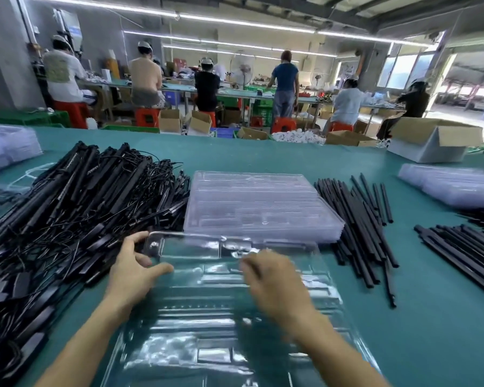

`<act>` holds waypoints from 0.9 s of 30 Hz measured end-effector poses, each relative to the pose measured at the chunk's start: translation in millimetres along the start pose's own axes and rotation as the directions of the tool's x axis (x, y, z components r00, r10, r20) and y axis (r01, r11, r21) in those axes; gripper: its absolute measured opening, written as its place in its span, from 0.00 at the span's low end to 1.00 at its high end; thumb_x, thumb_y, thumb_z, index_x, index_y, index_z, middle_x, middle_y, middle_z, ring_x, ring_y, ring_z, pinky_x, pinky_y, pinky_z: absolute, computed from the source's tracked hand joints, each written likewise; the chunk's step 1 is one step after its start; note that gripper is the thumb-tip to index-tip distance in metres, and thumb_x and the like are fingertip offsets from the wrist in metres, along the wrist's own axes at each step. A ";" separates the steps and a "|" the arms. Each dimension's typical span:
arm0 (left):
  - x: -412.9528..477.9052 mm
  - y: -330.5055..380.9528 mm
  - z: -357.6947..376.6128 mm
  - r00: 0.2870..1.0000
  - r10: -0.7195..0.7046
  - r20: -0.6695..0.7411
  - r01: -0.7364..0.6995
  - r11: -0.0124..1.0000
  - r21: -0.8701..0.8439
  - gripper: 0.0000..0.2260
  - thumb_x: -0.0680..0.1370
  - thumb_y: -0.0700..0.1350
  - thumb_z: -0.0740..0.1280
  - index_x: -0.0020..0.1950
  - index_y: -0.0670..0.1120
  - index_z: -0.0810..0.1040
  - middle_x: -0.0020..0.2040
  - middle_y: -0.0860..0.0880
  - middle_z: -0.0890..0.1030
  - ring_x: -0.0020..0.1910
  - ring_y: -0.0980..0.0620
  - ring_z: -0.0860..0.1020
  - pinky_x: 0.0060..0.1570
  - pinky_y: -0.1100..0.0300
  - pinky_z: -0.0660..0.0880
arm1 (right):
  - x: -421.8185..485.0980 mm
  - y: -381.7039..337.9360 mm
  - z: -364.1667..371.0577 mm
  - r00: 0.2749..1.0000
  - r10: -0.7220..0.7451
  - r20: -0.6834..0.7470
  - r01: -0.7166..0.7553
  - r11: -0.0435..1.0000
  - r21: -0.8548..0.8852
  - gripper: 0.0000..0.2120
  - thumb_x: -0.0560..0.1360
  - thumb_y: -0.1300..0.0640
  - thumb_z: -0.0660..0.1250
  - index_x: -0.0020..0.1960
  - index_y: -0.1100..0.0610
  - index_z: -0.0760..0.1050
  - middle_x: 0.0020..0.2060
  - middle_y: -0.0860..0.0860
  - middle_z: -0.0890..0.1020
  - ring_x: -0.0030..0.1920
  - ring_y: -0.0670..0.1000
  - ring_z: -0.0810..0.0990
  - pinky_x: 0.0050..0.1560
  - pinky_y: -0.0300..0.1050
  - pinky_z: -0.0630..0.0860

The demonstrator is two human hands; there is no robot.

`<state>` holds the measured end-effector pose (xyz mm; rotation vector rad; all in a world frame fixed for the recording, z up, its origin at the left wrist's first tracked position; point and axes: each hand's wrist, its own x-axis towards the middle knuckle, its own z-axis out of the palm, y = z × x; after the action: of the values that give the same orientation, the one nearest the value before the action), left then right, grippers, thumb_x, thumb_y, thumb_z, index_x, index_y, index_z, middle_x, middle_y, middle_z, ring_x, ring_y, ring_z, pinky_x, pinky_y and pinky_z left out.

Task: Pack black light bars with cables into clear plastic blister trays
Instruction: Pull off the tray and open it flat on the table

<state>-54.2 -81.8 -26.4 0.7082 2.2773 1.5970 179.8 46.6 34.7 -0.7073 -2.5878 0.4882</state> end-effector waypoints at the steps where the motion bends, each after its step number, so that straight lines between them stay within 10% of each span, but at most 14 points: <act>1: -5.1 -0.9 0.7 0.999 0.017 0.029 -0.017 1.000 0.013 0.37 0.65 0.41 0.81 0.65 0.62 0.67 0.41 0.45 0.76 0.39 0.47 0.76 0.42 0.49 0.76 | 10.8 24.5 -4.0 0.986 0.131 -0.106 -0.131 0.991 0.007 0.13 0.81 0.51 0.59 0.41 0.54 0.76 0.40 0.50 0.80 0.43 0.54 0.77 0.44 0.49 0.72; 9: -11.1 5.4 18.3 0.992 0.128 -0.021 -0.123 0.981 0.150 0.25 0.67 0.46 0.80 0.59 0.60 0.77 0.44 0.51 0.79 0.45 0.52 0.77 0.39 0.60 0.69 | 34.2 139.2 -31.7 0.681 0.657 -0.323 -0.724 0.669 -0.168 0.16 0.77 0.62 0.58 0.64 0.58 0.70 0.66 0.58 0.66 0.63 0.62 0.67 0.57 0.52 0.69; 21: 1.1 -0.6 17.2 0.993 0.104 0.062 -0.111 0.988 0.104 0.27 0.65 0.50 0.81 0.61 0.59 0.75 0.57 0.52 0.74 0.54 0.53 0.75 0.51 0.56 0.70 | 41.2 177.0 -33.7 0.637 0.707 -0.308 -0.770 0.563 -0.300 0.13 0.80 0.56 0.61 0.59 0.62 0.75 0.59 0.63 0.76 0.58 0.64 0.75 0.55 0.54 0.73; 27: 2.2 -0.8 15.5 0.991 0.136 0.012 -0.135 0.990 -0.040 0.26 0.62 0.51 0.82 0.52 0.69 0.74 0.47 0.53 0.78 0.41 0.57 0.77 0.35 0.64 0.71 | 40.9 181.2 -30.4 0.609 0.686 -0.398 -0.783 0.600 -0.164 0.09 0.79 0.63 0.59 0.57 0.66 0.72 0.58 0.65 0.72 0.55 0.67 0.74 0.52 0.56 0.72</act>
<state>-48.8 -68.4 -32.6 0.8789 2.2238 1.6849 234.4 222.3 -5.2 -1.8688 -1.9830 0.1424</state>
